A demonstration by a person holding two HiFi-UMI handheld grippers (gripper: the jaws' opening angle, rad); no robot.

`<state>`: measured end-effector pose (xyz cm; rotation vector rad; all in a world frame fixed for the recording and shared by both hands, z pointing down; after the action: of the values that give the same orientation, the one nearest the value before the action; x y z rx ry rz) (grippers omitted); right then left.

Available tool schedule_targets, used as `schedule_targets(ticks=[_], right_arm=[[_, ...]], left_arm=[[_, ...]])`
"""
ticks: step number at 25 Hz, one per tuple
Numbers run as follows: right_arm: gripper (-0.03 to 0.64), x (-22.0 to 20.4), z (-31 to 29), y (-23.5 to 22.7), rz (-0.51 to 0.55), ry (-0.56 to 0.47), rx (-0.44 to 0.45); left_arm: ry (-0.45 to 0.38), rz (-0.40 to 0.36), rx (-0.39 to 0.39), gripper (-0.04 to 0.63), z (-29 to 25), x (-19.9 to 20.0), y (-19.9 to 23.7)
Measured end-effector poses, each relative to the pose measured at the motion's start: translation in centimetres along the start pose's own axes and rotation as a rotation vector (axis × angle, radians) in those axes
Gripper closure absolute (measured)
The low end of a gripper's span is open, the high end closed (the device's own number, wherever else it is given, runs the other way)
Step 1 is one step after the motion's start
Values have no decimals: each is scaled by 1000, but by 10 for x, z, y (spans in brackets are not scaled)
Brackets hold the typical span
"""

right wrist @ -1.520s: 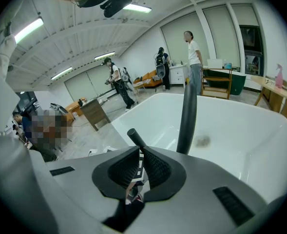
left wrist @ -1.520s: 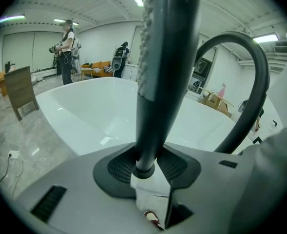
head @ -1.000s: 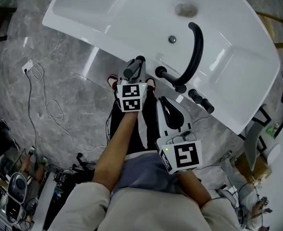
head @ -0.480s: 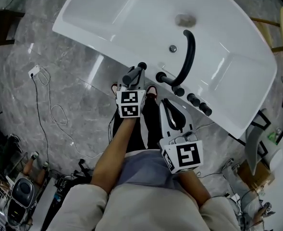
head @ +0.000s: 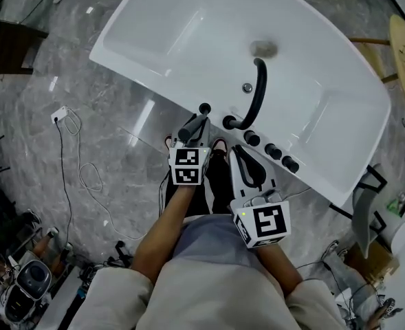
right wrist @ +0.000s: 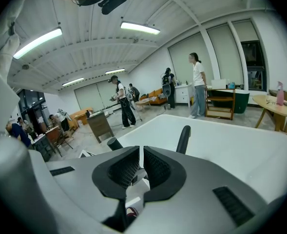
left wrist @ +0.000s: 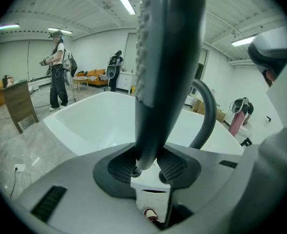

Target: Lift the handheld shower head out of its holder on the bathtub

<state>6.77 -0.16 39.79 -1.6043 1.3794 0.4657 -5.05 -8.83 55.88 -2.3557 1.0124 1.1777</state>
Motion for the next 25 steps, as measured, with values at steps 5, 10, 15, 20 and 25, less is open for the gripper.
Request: schedule_targets(ticks=[5, 10, 15, 20, 25], right_arm=[[594, 1, 15, -2, 6, -13, 1], [595, 8, 25, 1, 18, -39, 15], [595, 16, 32, 8, 34, -60, 38], [595, 18, 34, 12, 35, -72, 52], [594, 21, 42, 12, 46, -84, 60]], left_arm=[[-26, 3, 37, 457, 13, 5, -4], [-26, 15, 44, 457, 25, 13, -7], [-37, 4, 41, 457, 36, 20, -10], [-59, 21, 49, 457, 47, 28, -8], [-90, 49, 54, 457, 62, 38, -8]])
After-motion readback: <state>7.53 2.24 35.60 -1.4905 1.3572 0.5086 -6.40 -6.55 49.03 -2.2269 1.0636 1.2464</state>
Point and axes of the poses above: the fingertips, and each gripper's own axes: z backward along the fingers, y to its left, x out of its top, the point moved 8 cm from there along z, backward along the fingers, and after that the axes turned 12 degrees about -z, right-handed, at the moved point
